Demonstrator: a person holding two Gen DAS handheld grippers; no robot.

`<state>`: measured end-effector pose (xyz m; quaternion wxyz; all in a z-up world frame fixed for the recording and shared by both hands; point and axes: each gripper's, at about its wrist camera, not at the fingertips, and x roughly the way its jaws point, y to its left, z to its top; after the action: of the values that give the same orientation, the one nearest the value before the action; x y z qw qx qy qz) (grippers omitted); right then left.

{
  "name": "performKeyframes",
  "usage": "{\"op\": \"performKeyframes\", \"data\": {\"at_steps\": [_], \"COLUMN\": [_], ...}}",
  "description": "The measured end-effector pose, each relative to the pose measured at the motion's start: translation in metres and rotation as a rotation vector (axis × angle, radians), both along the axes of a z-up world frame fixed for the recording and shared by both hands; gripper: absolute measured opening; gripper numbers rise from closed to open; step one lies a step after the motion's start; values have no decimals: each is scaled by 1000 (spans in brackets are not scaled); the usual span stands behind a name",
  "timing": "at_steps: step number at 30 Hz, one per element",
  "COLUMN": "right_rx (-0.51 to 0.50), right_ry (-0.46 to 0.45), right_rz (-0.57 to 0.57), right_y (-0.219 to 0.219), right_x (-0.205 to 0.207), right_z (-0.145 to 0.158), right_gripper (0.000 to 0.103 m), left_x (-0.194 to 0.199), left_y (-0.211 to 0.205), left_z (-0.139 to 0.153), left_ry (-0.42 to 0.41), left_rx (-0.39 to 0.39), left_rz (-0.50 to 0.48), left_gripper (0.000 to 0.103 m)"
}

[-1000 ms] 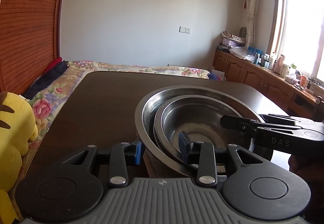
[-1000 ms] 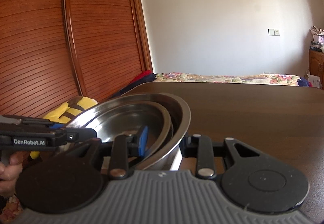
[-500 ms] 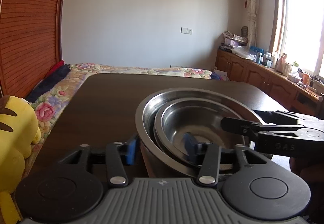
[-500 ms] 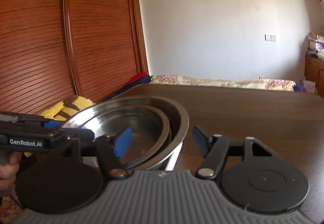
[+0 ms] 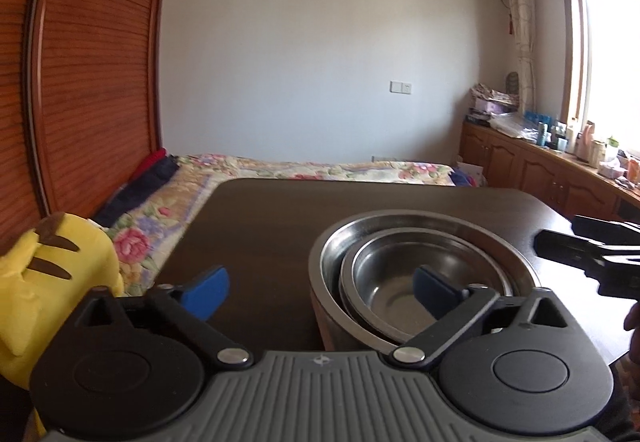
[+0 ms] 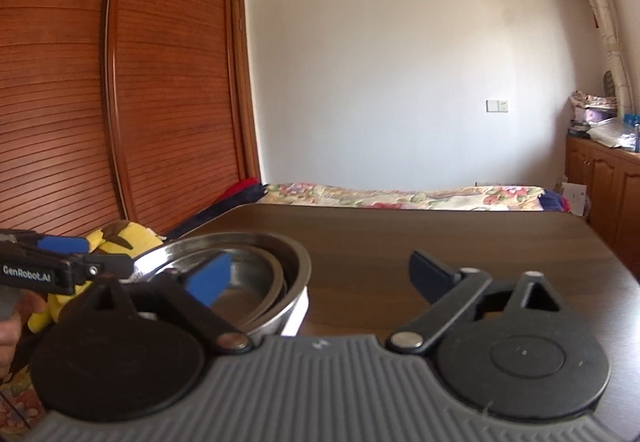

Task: Organize plates and bowls

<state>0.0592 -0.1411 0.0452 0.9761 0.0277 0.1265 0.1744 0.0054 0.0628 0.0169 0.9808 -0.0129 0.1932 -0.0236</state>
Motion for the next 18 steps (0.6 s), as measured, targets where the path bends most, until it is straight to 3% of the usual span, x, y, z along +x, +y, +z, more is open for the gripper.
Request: {"op": "performKeyframes", "data": {"at_steps": [2, 18], "right_rx": [-8, -78], "right_ry": [-9, 48], "right_rz": [-12, -147], "right_y": [-3, -16], "right_x": [-5, -26], "right_z": [1, -8], "right_gripper": [103, 103], "left_x": [-5, -22], "left_y": [-2, -24], "left_z": [3, 15], "left_ry": [-10, -42], "left_rx": [11, 14], "left_rz": [20, 5], "left_gripper": [103, 103]}}
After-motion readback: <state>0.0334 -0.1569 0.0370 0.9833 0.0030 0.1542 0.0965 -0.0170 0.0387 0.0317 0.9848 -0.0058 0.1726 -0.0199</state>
